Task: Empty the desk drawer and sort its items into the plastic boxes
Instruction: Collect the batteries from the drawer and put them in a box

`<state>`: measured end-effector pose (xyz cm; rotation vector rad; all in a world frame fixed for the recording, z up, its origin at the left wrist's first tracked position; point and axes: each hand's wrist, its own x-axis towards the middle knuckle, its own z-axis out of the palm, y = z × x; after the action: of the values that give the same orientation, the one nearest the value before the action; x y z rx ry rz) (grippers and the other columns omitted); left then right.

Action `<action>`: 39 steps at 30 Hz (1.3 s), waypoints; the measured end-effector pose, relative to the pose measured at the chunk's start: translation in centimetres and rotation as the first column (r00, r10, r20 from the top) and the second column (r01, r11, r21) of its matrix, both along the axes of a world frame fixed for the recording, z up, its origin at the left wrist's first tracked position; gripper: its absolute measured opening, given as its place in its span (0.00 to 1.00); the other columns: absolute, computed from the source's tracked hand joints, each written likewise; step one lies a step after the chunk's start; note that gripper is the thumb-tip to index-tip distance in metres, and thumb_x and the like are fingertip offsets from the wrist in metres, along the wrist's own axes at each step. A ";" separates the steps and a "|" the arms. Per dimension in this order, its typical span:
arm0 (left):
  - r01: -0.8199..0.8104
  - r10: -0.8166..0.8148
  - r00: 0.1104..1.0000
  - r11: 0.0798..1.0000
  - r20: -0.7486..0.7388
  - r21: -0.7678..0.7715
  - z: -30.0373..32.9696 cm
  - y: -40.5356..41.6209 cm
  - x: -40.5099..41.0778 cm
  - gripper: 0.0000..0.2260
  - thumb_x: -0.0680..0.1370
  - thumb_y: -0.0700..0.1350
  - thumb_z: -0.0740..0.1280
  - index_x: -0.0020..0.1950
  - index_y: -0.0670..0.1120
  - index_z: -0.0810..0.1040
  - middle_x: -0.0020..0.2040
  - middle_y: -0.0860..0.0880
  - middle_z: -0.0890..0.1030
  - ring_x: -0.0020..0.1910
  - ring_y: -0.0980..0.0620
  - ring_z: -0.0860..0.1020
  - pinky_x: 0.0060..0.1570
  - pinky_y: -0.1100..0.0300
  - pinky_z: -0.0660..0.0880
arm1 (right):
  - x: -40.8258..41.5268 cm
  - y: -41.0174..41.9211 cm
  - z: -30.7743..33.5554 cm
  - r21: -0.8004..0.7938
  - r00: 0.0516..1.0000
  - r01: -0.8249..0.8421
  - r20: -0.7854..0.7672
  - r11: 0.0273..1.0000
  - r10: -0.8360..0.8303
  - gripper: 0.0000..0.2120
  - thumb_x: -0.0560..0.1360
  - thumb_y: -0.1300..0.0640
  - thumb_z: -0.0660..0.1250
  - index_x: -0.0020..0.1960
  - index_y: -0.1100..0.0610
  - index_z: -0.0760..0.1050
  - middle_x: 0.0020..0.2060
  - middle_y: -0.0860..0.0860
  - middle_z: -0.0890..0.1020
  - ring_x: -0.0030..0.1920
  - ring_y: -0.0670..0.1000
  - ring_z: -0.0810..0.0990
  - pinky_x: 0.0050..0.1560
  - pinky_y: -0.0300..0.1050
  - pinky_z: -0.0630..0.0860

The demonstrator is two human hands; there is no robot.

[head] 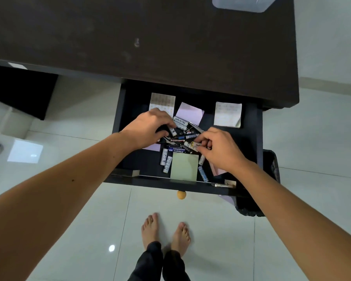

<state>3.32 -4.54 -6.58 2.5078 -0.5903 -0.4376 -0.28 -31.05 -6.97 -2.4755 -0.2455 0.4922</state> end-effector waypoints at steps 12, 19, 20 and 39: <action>0.144 -0.145 0.989 0.988 0.005 0.047 -0.9 -0.4 1.2 0.14 0.78 0.47 0.75 0.64 0.49 0.84 0.61 0.50 0.77 0.64 0.49 0.72 0.63 0.60 0.68 | -0.1 0.2 1.1 0.168 0.998 -0.002 -0.054 0.986 0.011 0.13 0.78 0.63 0.68 0.57 0.48 0.81 0.48 0.44 0.80 0.41 0.44 0.78 0.41 0.35 0.73; 0.129 -0.129 0.992 0.991 0.007 0.019 -1.2 -0.2 1.2 0.12 0.78 0.48 0.75 0.60 0.49 0.84 0.60 0.52 0.78 0.62 0.50 0.73 0.64 0.54 0.72 | 0.0 1.2 0.7 0.018 0.993 0.009 -0.116 1.000 -0.007 0.08 0.77 0.49 0.75 0.55 0.48 0.83 0.46 0.43 0.82 0.38 0.41 0.81 0.44 0.44 0.78; 0.127 -0.127 0.992 0.992 0.014 0.021 -1.3 -0.3 1.1 0.12 0.79 0.49 0.75 0.61 0.49 0.84 0.60 0.52 0.78 0.62 0.50 0.73 0.65 0.54 0.72 | 0.0 1.2 0.6 -0.025 0.991 -0.015 -0.131 1.000 0.012 0.11 0.76 0.47 0.76 0.56 0.48 0.83 0.47 0.42 0.81 0.39 0.40 0.80 0.45 0.43 0.76; -0.024 0.019 0.998 0.997 -0.061 -0.075 -1.2 -0.8 0.6 0.09 0.84 0.41 0.62 0.63 0.50 0.67 0.57 0.43 0.78 0.48 0.47 0.77 0.51 0.50 0.76 | 0.7 0.3 2.6 0.167 0.976 0.093 -0.210 0.982 -0.057 0.11 0.81 0.57 0.63 0.57 0.45 0.81 0.36 0.49 0.84 0.34 0.41 0.82 0.40 0.39 0.77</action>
<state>3.94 -5.36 -7.76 2.4180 -0.5454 -0.4726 0.38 -30.73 -4.35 -2.2342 -0.1062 0.6586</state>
